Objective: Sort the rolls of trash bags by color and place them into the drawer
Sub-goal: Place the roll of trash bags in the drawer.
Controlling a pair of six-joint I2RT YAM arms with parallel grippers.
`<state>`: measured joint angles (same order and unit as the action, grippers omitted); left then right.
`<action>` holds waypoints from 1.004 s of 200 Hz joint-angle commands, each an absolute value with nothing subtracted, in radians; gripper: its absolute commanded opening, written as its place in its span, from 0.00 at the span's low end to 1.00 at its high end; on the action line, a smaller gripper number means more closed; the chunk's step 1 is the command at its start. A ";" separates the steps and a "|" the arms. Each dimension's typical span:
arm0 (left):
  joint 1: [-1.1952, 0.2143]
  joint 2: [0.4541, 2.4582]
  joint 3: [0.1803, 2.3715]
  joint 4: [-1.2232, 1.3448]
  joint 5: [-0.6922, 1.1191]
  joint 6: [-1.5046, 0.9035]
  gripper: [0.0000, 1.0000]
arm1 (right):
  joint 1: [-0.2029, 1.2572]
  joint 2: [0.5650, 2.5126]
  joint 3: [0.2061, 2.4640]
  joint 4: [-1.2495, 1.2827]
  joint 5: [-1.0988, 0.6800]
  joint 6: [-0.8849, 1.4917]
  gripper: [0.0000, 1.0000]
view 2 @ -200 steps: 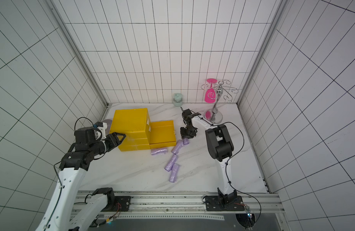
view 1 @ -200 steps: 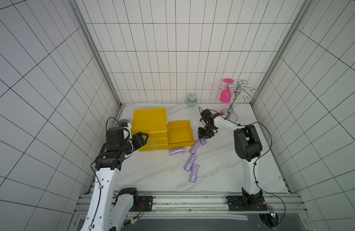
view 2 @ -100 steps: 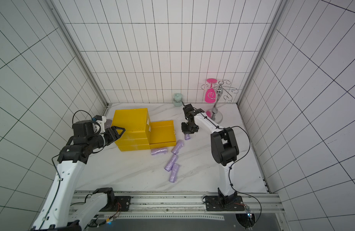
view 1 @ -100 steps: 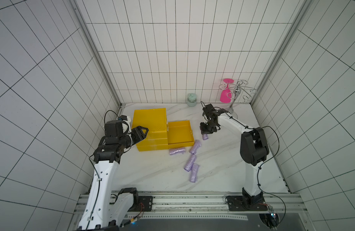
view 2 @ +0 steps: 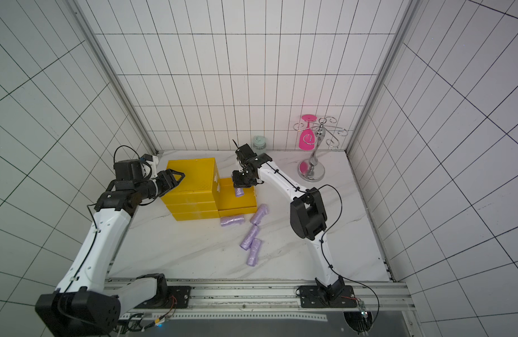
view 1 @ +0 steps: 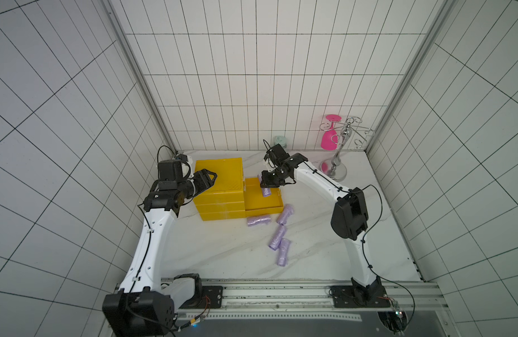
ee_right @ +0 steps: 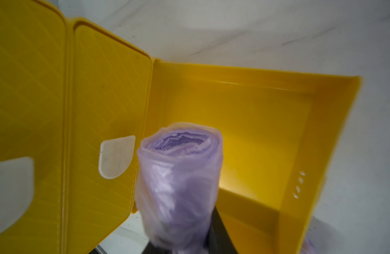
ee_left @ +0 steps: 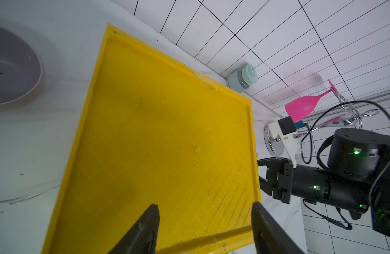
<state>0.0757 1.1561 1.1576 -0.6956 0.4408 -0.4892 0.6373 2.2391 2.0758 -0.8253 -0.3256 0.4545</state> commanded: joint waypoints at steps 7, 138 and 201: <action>0.093 1.176 1.152 -0.628 0.406 -0.485 0.66 | 0.652 2.343 2.137 -0.797 -0.403 0.551 0.16; 0.126 1.168 1.062 -0.600 0.435 -0.489 0.65 | 0.656 2.233 2.049 -0.738 -0.379 0.548 0.46; 0.133 1.164 1.060 -0.604 0.447 -0.483 0.65 | 0.615 1.943 1.750 -0.648 -0.339 0.538 0.44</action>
<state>0.1230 1.1709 1.0821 -0.5774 0.4469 -0.4919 0.6411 2.0361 1.8923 -0.6930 -0.3691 0.5503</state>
